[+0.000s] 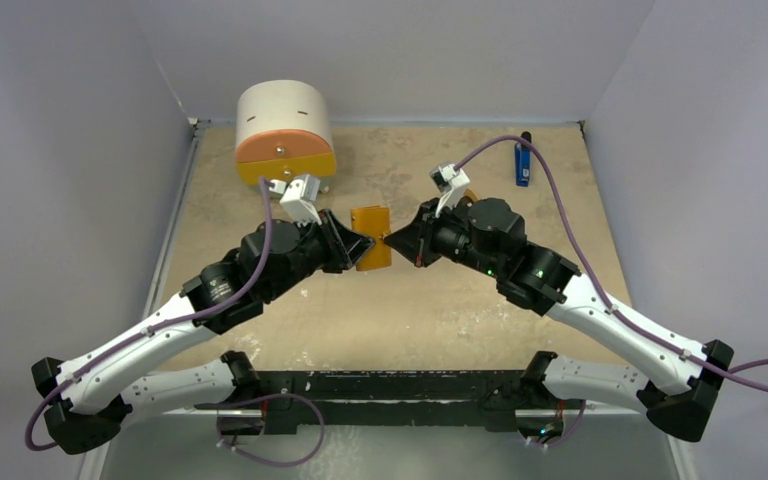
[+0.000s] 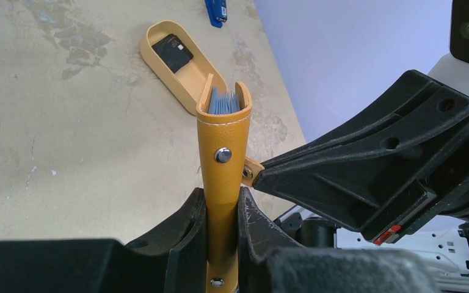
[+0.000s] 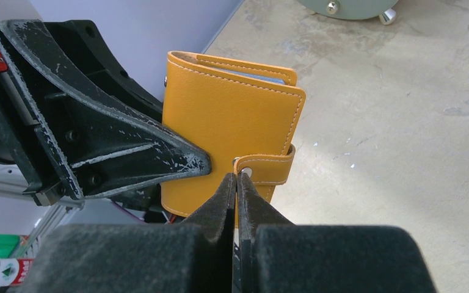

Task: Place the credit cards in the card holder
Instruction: Close the card holder.

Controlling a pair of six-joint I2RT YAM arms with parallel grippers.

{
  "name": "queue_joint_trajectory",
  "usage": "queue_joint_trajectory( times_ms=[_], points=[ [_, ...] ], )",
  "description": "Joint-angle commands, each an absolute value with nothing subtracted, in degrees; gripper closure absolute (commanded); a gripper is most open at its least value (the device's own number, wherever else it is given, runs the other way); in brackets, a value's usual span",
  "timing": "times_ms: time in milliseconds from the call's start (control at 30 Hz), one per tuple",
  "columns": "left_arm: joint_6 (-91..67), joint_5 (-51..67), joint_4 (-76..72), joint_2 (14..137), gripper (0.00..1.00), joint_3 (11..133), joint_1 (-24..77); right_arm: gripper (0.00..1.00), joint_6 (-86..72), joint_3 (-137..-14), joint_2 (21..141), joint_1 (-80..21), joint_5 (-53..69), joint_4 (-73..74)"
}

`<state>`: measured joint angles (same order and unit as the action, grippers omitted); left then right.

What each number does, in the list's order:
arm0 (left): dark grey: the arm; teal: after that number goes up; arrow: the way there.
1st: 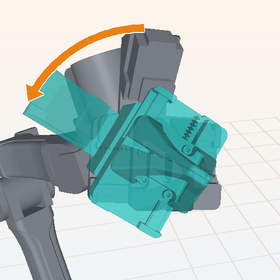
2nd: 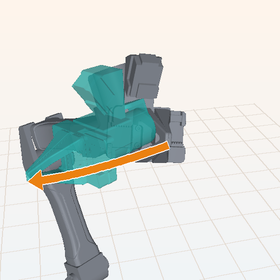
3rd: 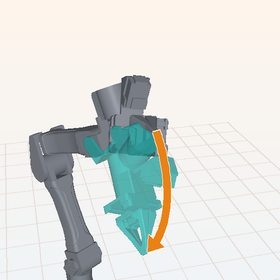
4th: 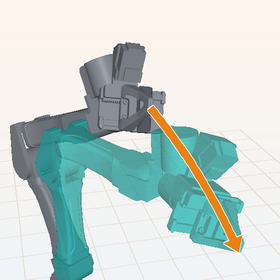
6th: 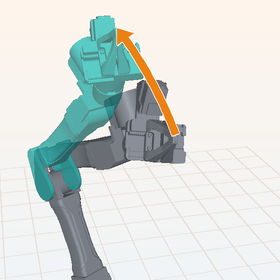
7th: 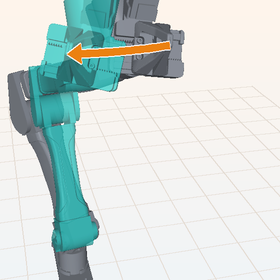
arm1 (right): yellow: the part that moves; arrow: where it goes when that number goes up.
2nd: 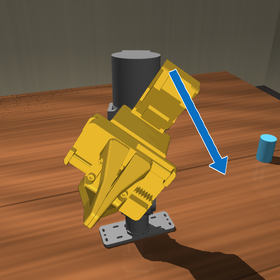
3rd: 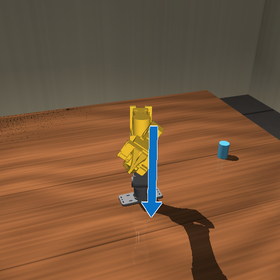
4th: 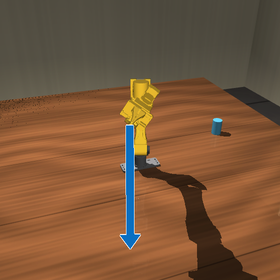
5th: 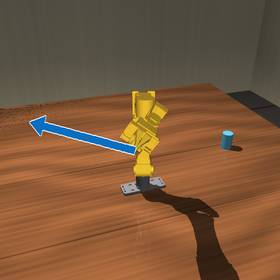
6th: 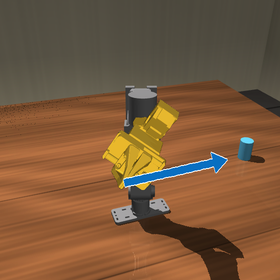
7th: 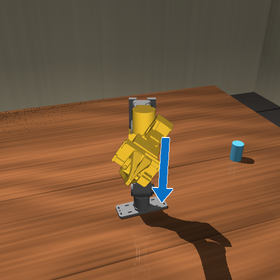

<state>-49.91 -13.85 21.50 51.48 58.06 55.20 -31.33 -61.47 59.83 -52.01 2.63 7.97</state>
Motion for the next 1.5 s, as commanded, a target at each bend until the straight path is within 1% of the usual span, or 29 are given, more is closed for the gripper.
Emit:
queue_joint_trajectory(
  times_ms=[0, 933, 1467],
  points=[
    [-49.60, -12.35, 16.58, 51.04, 1.00, 59.26, 55.28, 1.00, -31.99, -61.61, 59.23, -52.12, 3.34, 4.33],
    [-49.68, -8.04, 14.14, 50.81, 1.00, 59.16, 55.28, 1.00, -32.43, -62.56, 62.06, -52.08, 4.57, 5.56],
    [-50.37, -2.16, 9.90, 50.84, 1.00, 58.25, 55.28, 1.00, -32.86, -63.55, 64.17, -52.06, 5.79, 5.32]
  ],
)
